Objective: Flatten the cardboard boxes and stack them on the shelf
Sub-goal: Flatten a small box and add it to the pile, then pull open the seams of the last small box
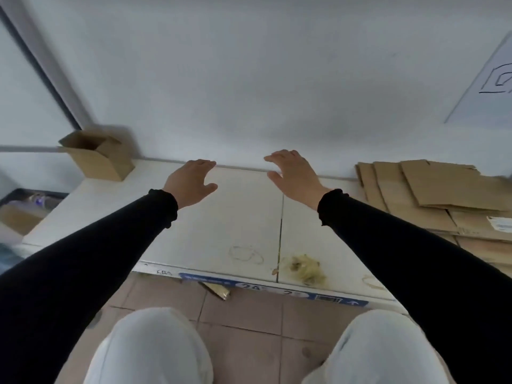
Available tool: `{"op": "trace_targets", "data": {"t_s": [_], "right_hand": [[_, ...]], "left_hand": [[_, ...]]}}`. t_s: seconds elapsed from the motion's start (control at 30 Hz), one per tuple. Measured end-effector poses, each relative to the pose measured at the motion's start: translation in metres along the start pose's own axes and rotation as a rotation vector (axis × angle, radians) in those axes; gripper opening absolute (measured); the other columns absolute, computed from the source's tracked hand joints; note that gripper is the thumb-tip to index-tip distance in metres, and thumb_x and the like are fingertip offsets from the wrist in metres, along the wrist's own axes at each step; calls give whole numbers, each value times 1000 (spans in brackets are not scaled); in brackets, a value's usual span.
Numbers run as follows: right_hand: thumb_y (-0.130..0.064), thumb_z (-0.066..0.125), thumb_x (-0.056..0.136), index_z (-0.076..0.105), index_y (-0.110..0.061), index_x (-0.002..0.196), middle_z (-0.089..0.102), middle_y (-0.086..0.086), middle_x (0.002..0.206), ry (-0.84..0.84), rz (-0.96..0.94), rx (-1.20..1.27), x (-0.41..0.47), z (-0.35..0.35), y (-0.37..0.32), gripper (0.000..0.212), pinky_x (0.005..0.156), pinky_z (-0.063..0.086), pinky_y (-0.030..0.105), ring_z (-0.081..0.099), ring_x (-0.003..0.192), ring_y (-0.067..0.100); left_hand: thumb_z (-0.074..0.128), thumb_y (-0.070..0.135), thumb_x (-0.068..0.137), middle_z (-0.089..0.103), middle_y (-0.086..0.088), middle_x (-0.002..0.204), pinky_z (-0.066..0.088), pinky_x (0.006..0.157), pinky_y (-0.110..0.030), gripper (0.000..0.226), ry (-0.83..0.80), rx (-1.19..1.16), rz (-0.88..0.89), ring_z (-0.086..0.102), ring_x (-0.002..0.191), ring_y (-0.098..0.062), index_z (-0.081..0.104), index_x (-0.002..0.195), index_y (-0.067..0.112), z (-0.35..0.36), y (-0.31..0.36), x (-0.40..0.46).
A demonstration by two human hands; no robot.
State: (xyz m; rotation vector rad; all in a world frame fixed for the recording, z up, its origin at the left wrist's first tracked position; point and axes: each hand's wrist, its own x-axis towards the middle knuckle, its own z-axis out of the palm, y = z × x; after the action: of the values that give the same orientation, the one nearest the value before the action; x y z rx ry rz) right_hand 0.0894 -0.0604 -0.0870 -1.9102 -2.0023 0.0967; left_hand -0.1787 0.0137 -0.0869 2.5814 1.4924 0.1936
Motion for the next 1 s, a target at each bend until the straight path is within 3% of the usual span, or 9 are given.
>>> {"op": "trace_targets", "data": {"t_s": [0.33,0.53,0.67,0.77,0.9,0.93,1.0], "right_hand": [[-27,51,102,50,-21,146,52,2,143,-139,-152,148,104,106,-187,44,106,38,35,43,130,24],[-25,47,102,43,-19,151,52,5,141,-178,-189,177,166,153,-266,49,104,39,36,43,130,26],[-20,44,103,39,-17,153,49,8,144,-227,-219,151,206,182,-300,50,105,38,36,41,132,28],[-11,44,101,39,-13,151,46,11,146,-276,-234,149,239,199,-323,50,103,43,38,44,130,32],[-4,40,100,9,-18,163,11,4,169,-420,-196,262,272,213,-350,71,121,28,40,17,154,26],[-4,40,101,3,-18,163,9,5,170,-450,-191,268,277,214,-353,74,122,28,40,16,155,26],[-7,41,102,1,-17,163,19,8,168,-500,-178,281,282,217,-357,73,116,38,40,31,148,29]], "left_hand": [[62,35,97,50,-7,146,45,103,-45,59,90,-13,-237,49,130,-30,44,148,14,-34,-200,-63],[64,31,96,52,-11,144,43,105,-45,59,161,-37,-295,48,129,-32,45,148,13,-43,-291,-48],[65,30,94,48,-11,147,43,105,-48,60,165,-19,-324,42,134,-32,44,147,12,-42,-339,-21],[67,28,93,34,-7,160,38,112,-48,67,173,20,-309,32,145,-30,37,153,16,-39,-368,-2],[65,24,95,19,-4,167,27,121,-45,77,145,45,-283,20,153,-26,24,160,20,-34,-394,23],[64,23,96,17,-3,168,25,122,-44,77,124,46,-276,17,154,-25,22,160,20,-32,-399,29],[62,23,97,17,-3,168,21,122,-42,75,90,45,-264,14,155,-23,22,161,20,-26,-404,37]]}}
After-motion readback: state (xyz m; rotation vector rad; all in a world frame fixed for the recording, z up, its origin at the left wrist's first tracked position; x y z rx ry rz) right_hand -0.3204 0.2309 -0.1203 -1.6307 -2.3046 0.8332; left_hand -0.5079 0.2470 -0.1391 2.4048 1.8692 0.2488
